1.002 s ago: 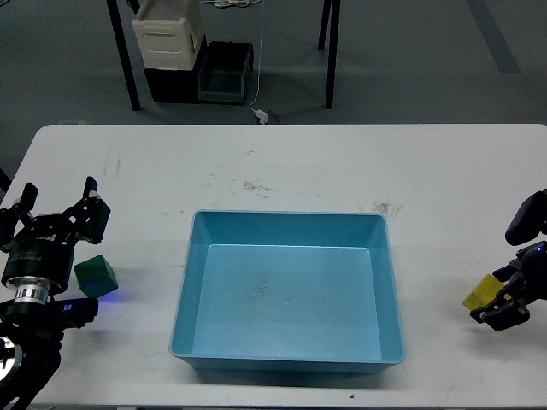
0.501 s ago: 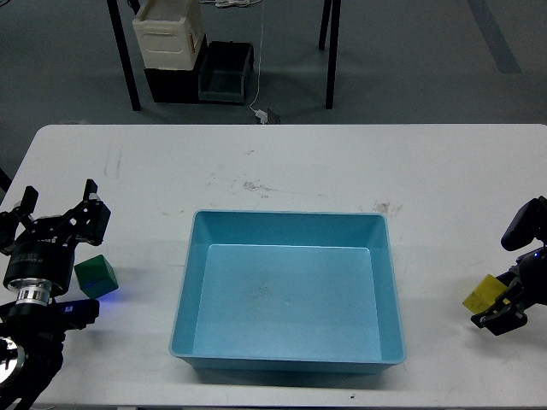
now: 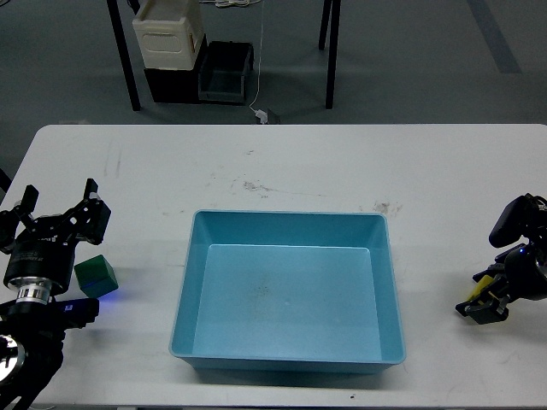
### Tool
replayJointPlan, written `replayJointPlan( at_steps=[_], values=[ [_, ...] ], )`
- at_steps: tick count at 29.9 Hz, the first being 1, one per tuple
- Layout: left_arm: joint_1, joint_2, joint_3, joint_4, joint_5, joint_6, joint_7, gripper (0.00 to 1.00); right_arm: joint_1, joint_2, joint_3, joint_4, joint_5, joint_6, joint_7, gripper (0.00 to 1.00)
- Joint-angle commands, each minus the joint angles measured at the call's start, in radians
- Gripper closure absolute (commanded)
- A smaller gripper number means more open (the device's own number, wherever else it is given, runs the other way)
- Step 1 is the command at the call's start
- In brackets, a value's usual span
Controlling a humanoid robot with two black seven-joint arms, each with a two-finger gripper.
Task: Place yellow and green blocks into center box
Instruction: 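Lift the yellow cube with the right gripper and carry it over the bin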
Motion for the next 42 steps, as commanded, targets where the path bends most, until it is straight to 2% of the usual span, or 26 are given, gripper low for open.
replayJointPlan(
  at_steps=[1, 8, 12, 18, 24, 28, 36, 42],
  values=[
    [-0.002, -0.001, 0.000, -0.002, 0.000, 0.001, -0.001, 0.00, -0.001, -0.002, -0.007, 0.007, -0.003, 0.002, 0.000, 0.70],
    [0.003, -0.011, -0.003, -0.002, 0.000, -0.001, -0.003, 0.00, 0.002, -0.020, -0.007, 0.014, -0.035, -0.003, 0.000, 0.88],
    [0.000, -0.021, -0.015, -0.002, 0.000, 0.001, -0.001, 0.00, 0.036, -0.075, 0.020, 0.063, -0.034, -0.004, 0.000, 0.95],
    [-0.007, -0.020, -0.023, 0.000, 0.000, -0.004, -0.001, 0.00, 0.183, -0.163, 0.102, 0.145, -0.029, 0.002, 0.000, 0.96],
    [-0.007, -0.020, -0.043, 0.006, 0.000, -0.007, -0.003, 0.00, 0.365, -0.163, 0.100, 0.203, -0.029, 0.006, 0.000, 0.96],
    [-0.010, -0.026, -0.061, 0.006, 0.000, 0.002, -0.018, 0.00, 0.418, -0.131, 0.102, 0.241, -0.031, 0.009, 0.000, 0.96],
    [-0.030, -0.066, -0.070, 0.006, 0.000, 0.031, -0.055, 0.00, 0.405, -0.066, 0.097, 0.300, -0.035, 0.013, 0.000, 0.96],
    [-0.030, -0.067, -0.072, 0.000, 0.000, 0.039, -0.067, 0.00, 0.416, 0.044, 0.099, 0.298, -0.035, 0.013, 0.000, 0.96]
  ],
)
